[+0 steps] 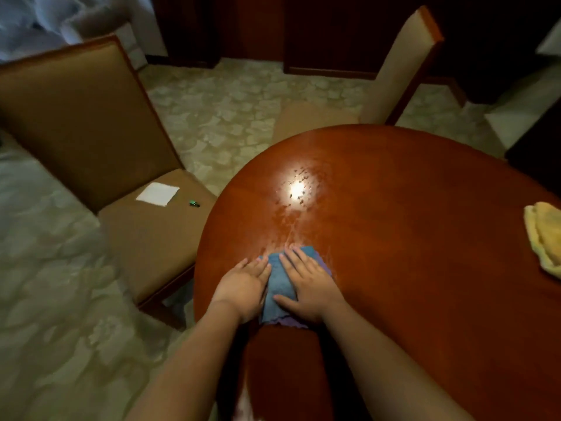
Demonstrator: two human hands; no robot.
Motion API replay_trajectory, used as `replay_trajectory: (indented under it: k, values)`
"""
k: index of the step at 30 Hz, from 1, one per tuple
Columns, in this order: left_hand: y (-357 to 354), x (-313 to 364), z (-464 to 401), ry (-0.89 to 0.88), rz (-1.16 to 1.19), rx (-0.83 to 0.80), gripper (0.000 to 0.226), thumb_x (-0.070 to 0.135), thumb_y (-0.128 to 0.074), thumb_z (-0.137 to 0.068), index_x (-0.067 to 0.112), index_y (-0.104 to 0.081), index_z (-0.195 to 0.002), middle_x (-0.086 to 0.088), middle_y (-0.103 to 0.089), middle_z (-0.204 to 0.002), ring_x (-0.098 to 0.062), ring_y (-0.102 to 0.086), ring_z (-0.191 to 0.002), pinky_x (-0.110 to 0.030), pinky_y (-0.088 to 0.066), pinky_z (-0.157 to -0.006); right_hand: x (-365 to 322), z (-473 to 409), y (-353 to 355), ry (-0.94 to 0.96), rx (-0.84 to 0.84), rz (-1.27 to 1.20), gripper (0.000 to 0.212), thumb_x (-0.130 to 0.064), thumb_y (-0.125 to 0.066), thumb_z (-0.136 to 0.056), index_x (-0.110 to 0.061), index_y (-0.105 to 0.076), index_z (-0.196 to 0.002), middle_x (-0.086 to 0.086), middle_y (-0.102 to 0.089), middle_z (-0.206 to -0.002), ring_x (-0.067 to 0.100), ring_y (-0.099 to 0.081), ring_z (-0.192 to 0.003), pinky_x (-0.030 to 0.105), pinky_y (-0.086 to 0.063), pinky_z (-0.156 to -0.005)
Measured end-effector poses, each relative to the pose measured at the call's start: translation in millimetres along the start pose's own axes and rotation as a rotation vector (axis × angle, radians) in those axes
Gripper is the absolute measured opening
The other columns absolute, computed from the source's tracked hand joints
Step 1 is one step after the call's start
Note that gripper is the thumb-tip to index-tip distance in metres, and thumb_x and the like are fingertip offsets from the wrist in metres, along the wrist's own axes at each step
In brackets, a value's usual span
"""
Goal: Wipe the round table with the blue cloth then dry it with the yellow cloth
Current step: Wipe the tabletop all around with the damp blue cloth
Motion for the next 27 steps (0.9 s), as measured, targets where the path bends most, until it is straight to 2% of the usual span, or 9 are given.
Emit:
replay_trajectory:
  k: [1,3,6,8,10,13,18,24,27]
  values:
    - [6.9,-7.6,-20.2,-0.041,-0.014,-0.001,0.06,0.033,-0.027,-0.102,0.009,-0.007,-0.153,-0.007,-0.003,-0.16,-0.016,-0.005,-0.147,-0.031,-0.003,-0.118,9.2,-11.3,5.7,-0.043,0.028,-0.019,0.105,-0.084,-0.01,-0.073,-0.015,-0.007,-0.152,0.003,0.0,-0.159,0.016,0.011,-0.144,0.031,0.005,-0.115]
    - [20.8,-17.0,-58.5,-0.118,-0.042,-0.015,0.062,0.034,-0.03,-0.101,0.009,-0.006,-0.153,-0.008,-0.001,-0.16,-0.017,-0.004,-0.147,-0.032,-0.004,-0.118,27.4,-29.8,16.0,-0.134,0.056,-0.032,0.104,-0.083,-0.008,-0.074,-0.015,-0.007,-0.152,0.002,0.0,-0.159,0.013,0.017,-0.14,0.028,0.01,-0.115]
    - [39.8,-19.8,-109.2,-0.243,-0.118,-0.037,0.066,0.035,-0.034,-0.1,0.008,-0.003,-0.152,-0.009,0.002,-0.16,-0.018,-0.001,-0.147,-0.033,-0.003,-0.119,53.8,-48.9,30.0,-0.28,0.066,-0.012,0.107,-0.078,0.007,-0.066,-0.014,0.004,-0.152,-0.004,0.02,-0.152,0.008,0.027,-0.133,0.022,0.023,-0.105]
    - [50.7,-16.7,-137.9,-0.299,-0.131,-0.036,0.069,0.036,-0.037,-0.1,0.009,-0.003,-0.153,-0.008,0.003,-0.16,-0.018,-0.001,-0.147,-0.033,-0.004,-0.119,75.3,-57.0,36.7,-0.363,0.066,-0.023,0.107,-0.078,0.009,-0.064,-0.015,0.009,-0.151,-0.005,0.024,-0.15,0.007,0.03,-0.132,0.023,0.022,-0.105]
    - [60.2,-9.9,-162.0,-0.336,-0.132,-0.026,0.069,0.036,-0.037,-0.099,0.009,-0.003,-0.153,-0.008,0.004,-0.16,-0.018,-0.002,-0.147,-0.033,-0.004,-0.119,97.1,-62.3,41.3,-0.419,0.069,-0.027,0.109,-0.084,0.007,-0.066,-0.016,0.01,-0.151,-0.002,0.019,-0.156,0.006,0.029,-0.133,0.024,0.02,-0.106]
    - [73.3,3.8,-192.8,-0.39,-0.167,-0.031,0.07,0.038,-0.035,-0.099,0.009,0.0,-0.152,-0.008,0.007,-0.16,-0.017,0.001,-0.147,-0.033,-0.001,-0.118,128.6,-66.6,46.6,-0.485,0.061,-0.027,0.106,-0.084,0.006,-0.068,-0.018,0.012,-0.151,-0.001,0.018,-0.158,0.006,0.027,-0.135,0.027,0.018,-0.109]
    - [90.4,23.9,-234.8,-0.405,-0.191,-0.034,0.074,0.04,-0.036,-0.098,0.009,0.002,-0.152,-0.007,0.008,-0.16,-0.016,0.003,-0.147,-0.033,0.0,-0.119,174.5,-73.3,59.9,-0.521,0.073,-0.024,0.11,-0.085,0.012,-0.064,-0.018,0.015,-0.151,-0.004,0.021,-0.156,0.014,0.021,-0.143,0.03,0.012,-0.113]
    - [110.5,50.4,-273.7,-0.388,-0.215,-0.041,0.072,0.04,-0.033,-0.098,0.01,0.005,-0.152,-0.006,0.01,-0.159,-0.017,0.005,-0.147,-0.033,0.001,-0.119,224.2,-77.2,75.0,-0.529,0.108,-0.043,0.104,-0.077,0.009,-0.064,-0.02,0.014,-0.151,-0.003,0.018,-0.158,0.013,0.019,-0.144,0.031,0.008,-0.115]
    - [116.8,64.7,-294.4,-0.383,-0.245,-0.038,0.073,0.042,-0.031,-0.098,0.009,0.005,-0.152,-0.007,0.011,-0.159,-0.017,0.005,-0.147,-0.033,0.0,-0.118,250.5,-77.7,84.9,-0.516,0.115,-0.045,0.093,-0.078,-0.008,-0.081,-0.02,0.013,-0.151,-0.003,0.017,-0.158,0.013,0.018,-0.144,0.031,0.009,-0.114]
Point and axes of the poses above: each hand's wrist, its own z-axis away from the middle knuckle, its own y-axis out of the back of the hand, x = y × z, the point moved 6 cm from there along -z, towards the middle knuckle
